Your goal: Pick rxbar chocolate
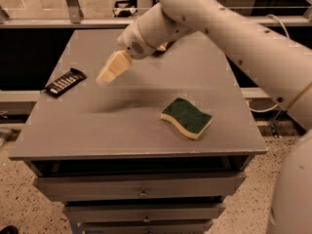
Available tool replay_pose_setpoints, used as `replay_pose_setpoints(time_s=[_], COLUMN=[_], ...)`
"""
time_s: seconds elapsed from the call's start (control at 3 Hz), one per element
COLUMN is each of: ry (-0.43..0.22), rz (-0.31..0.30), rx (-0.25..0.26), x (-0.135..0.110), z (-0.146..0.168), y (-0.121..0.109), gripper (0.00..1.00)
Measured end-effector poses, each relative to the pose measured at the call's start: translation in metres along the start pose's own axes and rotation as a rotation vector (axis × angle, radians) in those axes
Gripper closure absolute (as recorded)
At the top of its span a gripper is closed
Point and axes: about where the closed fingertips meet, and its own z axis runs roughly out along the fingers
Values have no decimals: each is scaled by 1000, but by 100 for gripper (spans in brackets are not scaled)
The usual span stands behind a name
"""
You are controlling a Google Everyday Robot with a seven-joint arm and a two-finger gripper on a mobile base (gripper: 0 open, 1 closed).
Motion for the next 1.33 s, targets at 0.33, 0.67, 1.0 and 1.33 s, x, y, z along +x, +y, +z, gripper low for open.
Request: replay_pose_setpoints(time_s=[0.33, 0.67, 1.0, 1.33], ry=[-106, -178, -212, -225], rz=[12, 10, 4, 2], rx=[-48, -93, -135, -156], x=[-28, -48, -57, -59], z=[50, 92, 129, 144], y=[-2, 4, 10, 13], gripper=[0, 0, 0, 0])
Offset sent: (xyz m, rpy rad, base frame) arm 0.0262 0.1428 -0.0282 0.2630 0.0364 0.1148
